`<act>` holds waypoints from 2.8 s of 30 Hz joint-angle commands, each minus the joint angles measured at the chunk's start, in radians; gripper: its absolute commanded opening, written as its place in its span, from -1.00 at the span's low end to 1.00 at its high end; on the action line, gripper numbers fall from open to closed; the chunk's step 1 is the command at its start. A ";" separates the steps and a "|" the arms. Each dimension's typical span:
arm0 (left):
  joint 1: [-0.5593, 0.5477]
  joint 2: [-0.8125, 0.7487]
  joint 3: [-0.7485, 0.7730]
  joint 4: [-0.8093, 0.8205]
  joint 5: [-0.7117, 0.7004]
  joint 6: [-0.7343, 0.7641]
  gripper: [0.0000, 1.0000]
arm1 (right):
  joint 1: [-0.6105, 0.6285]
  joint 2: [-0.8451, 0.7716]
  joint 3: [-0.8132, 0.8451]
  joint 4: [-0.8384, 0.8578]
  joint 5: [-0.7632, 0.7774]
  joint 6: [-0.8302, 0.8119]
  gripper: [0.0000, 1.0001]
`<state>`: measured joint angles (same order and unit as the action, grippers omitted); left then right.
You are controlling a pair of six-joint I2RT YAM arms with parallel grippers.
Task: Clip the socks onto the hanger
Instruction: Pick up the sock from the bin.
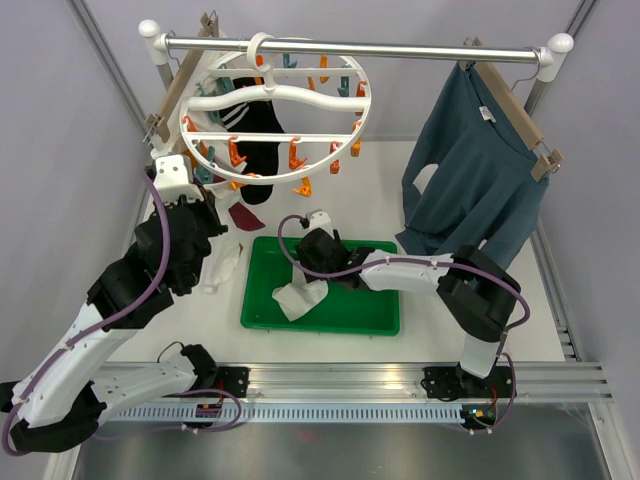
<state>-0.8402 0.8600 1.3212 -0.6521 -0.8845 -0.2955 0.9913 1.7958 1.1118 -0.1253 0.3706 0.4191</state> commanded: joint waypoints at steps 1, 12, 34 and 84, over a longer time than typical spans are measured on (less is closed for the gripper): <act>0.000 -0.010 0.021 0.005 -0.005 0.007 -0.95 | -0.010 0.046 0.051 0.036 0.051 0.064 0.36; 0.000 -0.004 0.016 0.026 0.030 0.007 -0.95 | -0.017 0.139 0.049 0.073 0.054 0.089 0.10; 0.000 -0.062 -0.122 0.284 0.340 0.007 -0.70 | 0.024 -0.473 -0.225 0.197 0.266 -0.029 -0.99; 0.000 -0.256 -0.418 0.773 0.953 0.076 0.29 | 0.046 -0.981 0.033 0.056 -0.262 -0.358 -0.99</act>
<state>-0.8402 0.6128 0.9115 0.0883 0.1543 -0.2375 1.0325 0.8188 1.1065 -0.0795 0.1276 0.0723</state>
